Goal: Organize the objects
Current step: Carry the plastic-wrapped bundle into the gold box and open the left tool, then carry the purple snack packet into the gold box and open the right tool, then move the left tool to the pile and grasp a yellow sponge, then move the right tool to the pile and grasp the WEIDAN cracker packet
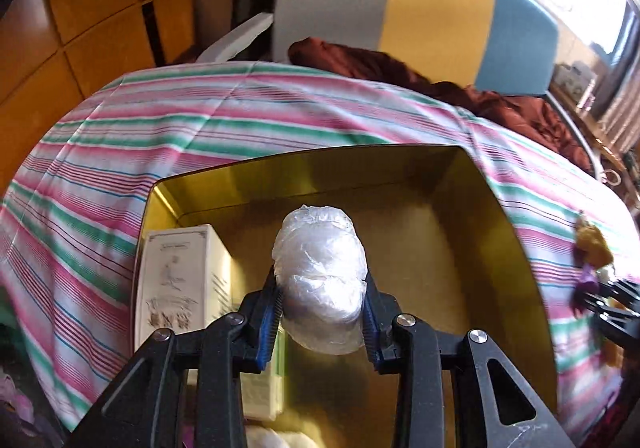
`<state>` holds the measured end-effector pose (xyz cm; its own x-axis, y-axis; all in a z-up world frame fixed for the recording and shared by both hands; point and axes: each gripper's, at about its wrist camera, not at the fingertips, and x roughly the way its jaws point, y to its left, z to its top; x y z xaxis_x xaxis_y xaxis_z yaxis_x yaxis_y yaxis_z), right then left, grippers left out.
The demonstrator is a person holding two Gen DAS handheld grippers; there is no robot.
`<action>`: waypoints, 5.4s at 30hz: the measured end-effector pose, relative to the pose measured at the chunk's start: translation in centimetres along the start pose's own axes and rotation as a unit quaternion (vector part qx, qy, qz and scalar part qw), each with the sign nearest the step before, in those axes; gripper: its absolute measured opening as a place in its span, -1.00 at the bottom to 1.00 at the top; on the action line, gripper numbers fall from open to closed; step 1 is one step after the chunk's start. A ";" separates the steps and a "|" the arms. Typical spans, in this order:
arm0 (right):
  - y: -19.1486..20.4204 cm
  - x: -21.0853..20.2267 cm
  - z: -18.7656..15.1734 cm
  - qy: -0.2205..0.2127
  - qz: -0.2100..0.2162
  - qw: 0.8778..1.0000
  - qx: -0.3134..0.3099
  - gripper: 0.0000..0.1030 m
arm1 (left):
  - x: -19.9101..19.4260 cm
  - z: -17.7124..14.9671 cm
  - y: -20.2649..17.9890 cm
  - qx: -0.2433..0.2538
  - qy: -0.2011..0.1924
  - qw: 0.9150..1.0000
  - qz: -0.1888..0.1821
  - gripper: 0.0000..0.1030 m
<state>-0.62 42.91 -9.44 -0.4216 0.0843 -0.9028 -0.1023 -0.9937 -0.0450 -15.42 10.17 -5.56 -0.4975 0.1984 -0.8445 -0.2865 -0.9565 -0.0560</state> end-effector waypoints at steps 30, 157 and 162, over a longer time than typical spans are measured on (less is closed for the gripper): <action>3.1 -3.5 0.8 -0.027 0.003 0.997 0.068 -0.34 | -11.2 -8.5 1.2 -0.031 -0.109 0.994 -0.011 0.25; -18.6 -11.8 -15.1 -0.185 0.089 0.800 0.565 0.68 | -4.1 -14.8 -38.6 0.382 -0.001 0.882 -0.277 0.12; -17.2 -11.1 -13.1 -0.163 0.117 0.834 0.514 0.68 | -4.7 -14.6 -32.3 0.331 -0.009 0.912 -0.241 0.13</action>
<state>17.66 58.11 -4.22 -0.7438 0.0796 -0.6637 -0.6308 -0.4122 0.6575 8.12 36.97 -7.50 -0.1956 0.5711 -0.7972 -0.9041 -0.4199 -0.0790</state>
